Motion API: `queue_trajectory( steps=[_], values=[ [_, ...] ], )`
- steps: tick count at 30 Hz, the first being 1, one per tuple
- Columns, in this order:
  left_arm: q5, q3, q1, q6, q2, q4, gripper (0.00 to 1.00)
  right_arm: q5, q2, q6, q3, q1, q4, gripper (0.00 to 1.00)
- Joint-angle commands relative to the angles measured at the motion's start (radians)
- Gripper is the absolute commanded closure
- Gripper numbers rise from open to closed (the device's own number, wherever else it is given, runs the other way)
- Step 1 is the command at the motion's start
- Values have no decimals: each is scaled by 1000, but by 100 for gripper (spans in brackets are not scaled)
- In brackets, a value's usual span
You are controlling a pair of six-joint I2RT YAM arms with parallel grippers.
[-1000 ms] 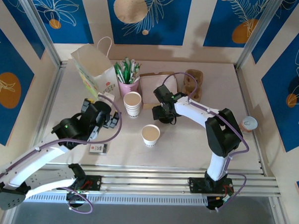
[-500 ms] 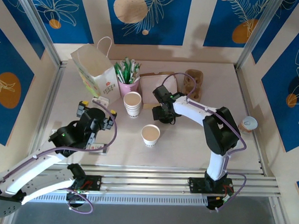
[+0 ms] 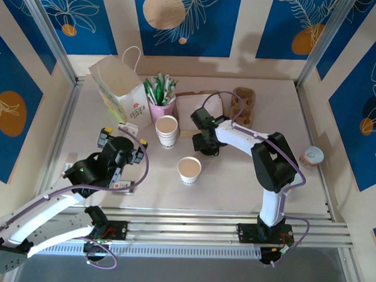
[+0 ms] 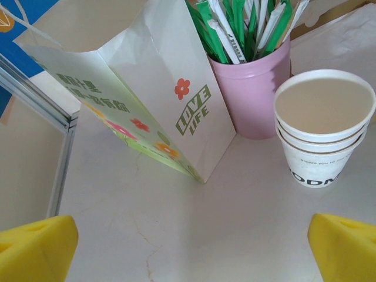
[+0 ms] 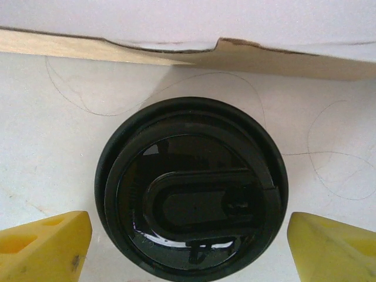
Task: Pack the takeout coffee
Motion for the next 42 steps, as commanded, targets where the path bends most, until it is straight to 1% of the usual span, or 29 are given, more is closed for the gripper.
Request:
queue_trajectory(
  steps=[1, 9, 17, 24, 30, 42],
  values=[
    [-6, -2, 13, 8, -4, 19, 0, 9, 9, -8, 20, 7, -9, 14],
    [-8, -2, 13, 10, 4, 19, 0, 4, 20, -9, 15, 6, -8, 21],
    [-5, -2, 14, 11, 10, 20, 0, 1, 22, -10, 9, 7, -8, 24],
    [-4, -2, 14, 11, 10, 20, 0, -5, 5, -10, 4, 7, -17, 28],
    [0, -4, 15, 13, 11, 22, 0, -35, -59, -2, -14, 10, -18, 33],
    [11, -4, 17, 11, 15, 23, 0, -85, -183, 3, -64, 8, -28, 35]
  ],
)
